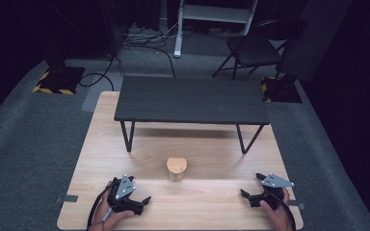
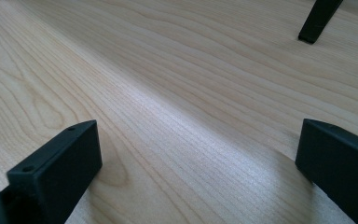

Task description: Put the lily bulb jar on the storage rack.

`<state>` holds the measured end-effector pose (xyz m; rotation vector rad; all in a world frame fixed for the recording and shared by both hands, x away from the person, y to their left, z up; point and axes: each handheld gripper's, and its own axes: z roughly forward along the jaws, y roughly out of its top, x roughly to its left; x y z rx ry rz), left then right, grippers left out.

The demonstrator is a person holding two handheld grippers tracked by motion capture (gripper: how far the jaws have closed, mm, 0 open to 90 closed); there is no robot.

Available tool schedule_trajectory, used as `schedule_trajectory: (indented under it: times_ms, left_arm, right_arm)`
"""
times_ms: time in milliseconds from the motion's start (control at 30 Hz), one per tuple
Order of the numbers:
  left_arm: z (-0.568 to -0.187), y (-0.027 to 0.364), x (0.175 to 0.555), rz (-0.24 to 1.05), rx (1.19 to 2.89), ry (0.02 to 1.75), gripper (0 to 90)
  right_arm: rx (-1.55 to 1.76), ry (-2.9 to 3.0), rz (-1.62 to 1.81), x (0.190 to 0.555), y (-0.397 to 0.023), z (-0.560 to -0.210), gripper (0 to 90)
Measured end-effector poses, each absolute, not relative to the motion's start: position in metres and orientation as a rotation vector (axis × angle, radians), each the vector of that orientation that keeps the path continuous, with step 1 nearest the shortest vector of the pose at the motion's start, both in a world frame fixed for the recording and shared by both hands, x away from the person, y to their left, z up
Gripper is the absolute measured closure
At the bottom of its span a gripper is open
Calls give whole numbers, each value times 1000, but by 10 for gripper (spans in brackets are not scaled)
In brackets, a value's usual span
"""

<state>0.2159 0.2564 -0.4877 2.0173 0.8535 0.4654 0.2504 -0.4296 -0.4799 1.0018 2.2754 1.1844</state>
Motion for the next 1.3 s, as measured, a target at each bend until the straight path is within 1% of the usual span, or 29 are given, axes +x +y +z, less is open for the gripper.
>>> schedule_trajectory:
  times_ms: [300, 467, 500, 667, 733, 833, 867, 900, 933, 967, 1033, 1067, 1100, 1300]
  left_arm:
    - [-488, 256, 216, 465, 2018, 851, 5]
    - [-481, 255, 222, 451, 2057, 821, 10]
    - [-477, 254, 225, 475, 2087, 757, 10]
    - [-467, 246, 237, 493, 2080, 722, 8]
    - [-458, 239, 251, 471, 2091, 683, 8]
    - [-440, 225, 269, 484, 2139, 612, 9]
    - [-440, 225, 269, 484, 2139, 612, 10]
    - [-429, 220, 284, 446, 2155, 581, 11]
    - [-424, 218, 292, 422, 2162, 564, 10]
    - [-424, 218, 292, 422, 2162, 564, 9]
    - [-414, 207, 310, 387, 2197, 503, 9]
    - [-414, 207, 310, 387, 2197, 503, 9]
    - [-412, 200, 319, 361, 2208, 489, 9]
    - [-413, 181, 337, 340, 2222, 469, 13]
  right_arm:
    - [1002, 2275, 1184, 250, -430, -480, 0]
    - [1002, 2275, 1184, 250, -430, -480, 0]
    - [1002, 2275, 1184, 250, -430, -480, 0]
    - [1002, 2274, 1184, 250, -430, -480, 0]
    - [1002, 2275, 1184, 250, -430, -480, 0]
    - [1002, 2275, 1184, 250, -430, -480, 0]
    - [1002, 2275, 1184, 250, -430, -480, 0]
    - [1003, 2275, 1184, 250, -430, -480, 0]
    - [1002, 2275, 1184, 250, -430, -480, 0]
    - [1002, 2275, 1184, 250, -430, -480, 0]
    - [1003, 2274, 1184, 250, -430, -480, 0]
    - [1003, 2274, 1184, 250, -430, -480, 0]
    - [1002, 2274, 1184, 250, -430, -480, 0]
    - [1003, 2275, 1184, 250, -430, -480, 0]
